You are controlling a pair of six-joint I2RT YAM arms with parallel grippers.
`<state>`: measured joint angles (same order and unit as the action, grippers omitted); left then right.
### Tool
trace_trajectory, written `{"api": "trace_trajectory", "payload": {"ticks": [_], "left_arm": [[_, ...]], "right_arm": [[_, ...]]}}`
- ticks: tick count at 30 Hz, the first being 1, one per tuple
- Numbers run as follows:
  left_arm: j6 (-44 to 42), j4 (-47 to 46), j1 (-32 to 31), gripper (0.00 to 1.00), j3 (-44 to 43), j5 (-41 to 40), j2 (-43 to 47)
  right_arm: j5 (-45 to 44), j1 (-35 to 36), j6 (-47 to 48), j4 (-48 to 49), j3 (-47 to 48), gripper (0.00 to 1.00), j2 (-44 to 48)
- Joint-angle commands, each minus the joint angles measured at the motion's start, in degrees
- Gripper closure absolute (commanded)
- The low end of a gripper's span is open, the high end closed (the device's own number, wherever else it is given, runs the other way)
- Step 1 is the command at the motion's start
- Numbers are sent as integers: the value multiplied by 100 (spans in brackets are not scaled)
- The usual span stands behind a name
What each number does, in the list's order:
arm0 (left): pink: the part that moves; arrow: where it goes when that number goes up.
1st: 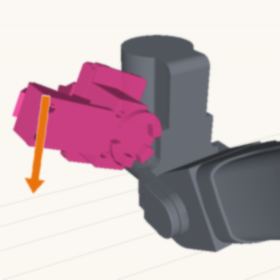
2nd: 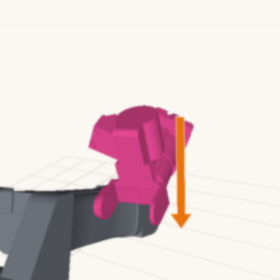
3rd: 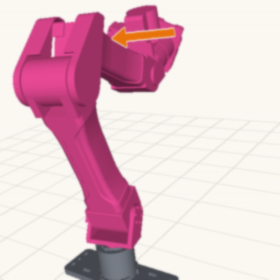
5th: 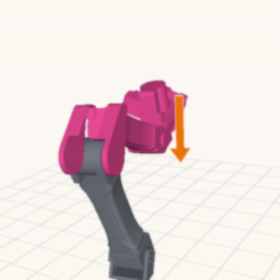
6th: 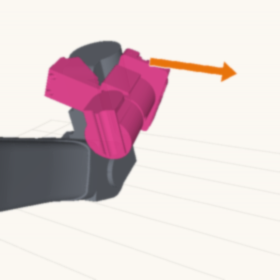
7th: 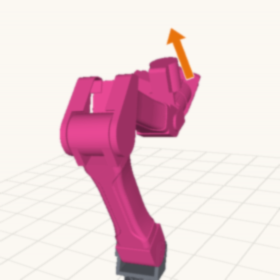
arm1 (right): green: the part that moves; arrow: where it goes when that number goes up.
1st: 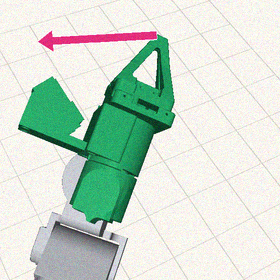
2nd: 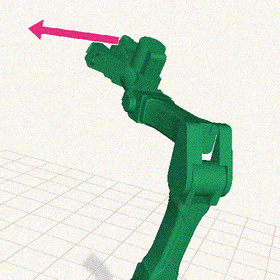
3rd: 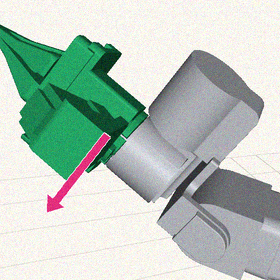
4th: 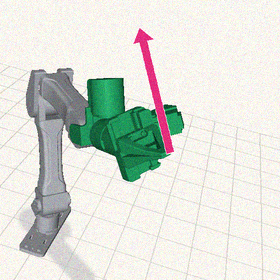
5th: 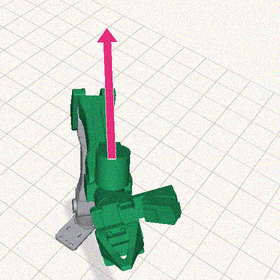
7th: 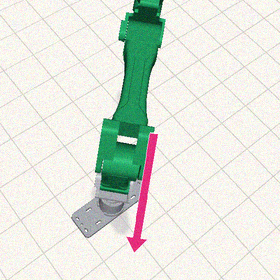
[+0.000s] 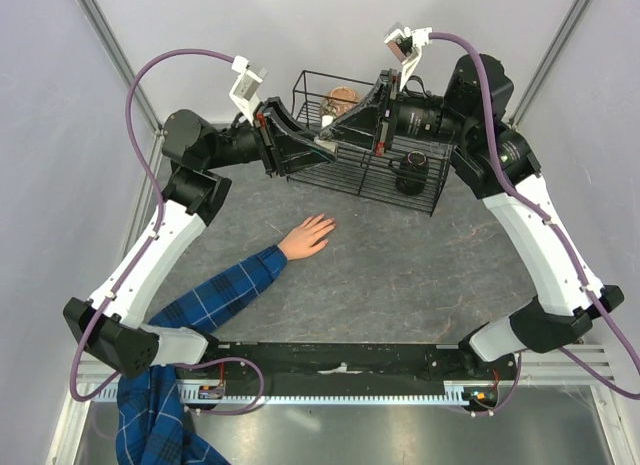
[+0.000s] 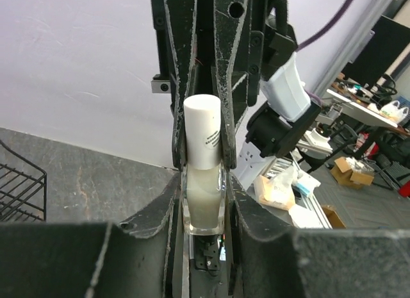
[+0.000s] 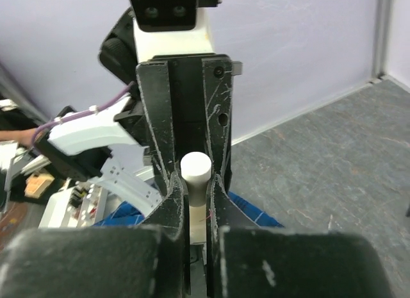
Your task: Paint the nails
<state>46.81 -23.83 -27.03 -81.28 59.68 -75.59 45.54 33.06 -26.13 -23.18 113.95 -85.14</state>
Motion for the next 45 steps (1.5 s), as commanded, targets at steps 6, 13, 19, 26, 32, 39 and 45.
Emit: {"api": "trace_trajectory", "payload": {"ticks": [6, 13, 19, 26, 32, 39, 45], "left_arm": [[-4080, 3192, -1268, 98, -1162, -4644, 115], [-4734, 2990, -1956, 98, -1444, -5434, -263], [-4408, 3016, -1956, 98, -1233, -4493, -131], [-4180, 3271, -1824, 98, -1110, -3833, 35], [-2944, 2859, -850, 98, -864, -1729, 159], [-1378, 1462, -198, 98, -495, 113, 98], [-463, 381, -136, 98, -319, 650, 62]], "right_arm": [[-6854, 2421, 1427, -3243, 2340, 100, -977], [-8711, 3470, 925, -4002, 2826, 100, -1488], [-7965, 3435, 1347, -3011, 2080, 62, -987], [-7051, 3032, 1163, -2648, 1404, 31, -408], [-4532, 1987, 997, -2069, 858, 9, 137], [-899, 659, 259, -585, 58, 5, 411], [-91, 175, -261, 102, -251, 23, 420]]}}
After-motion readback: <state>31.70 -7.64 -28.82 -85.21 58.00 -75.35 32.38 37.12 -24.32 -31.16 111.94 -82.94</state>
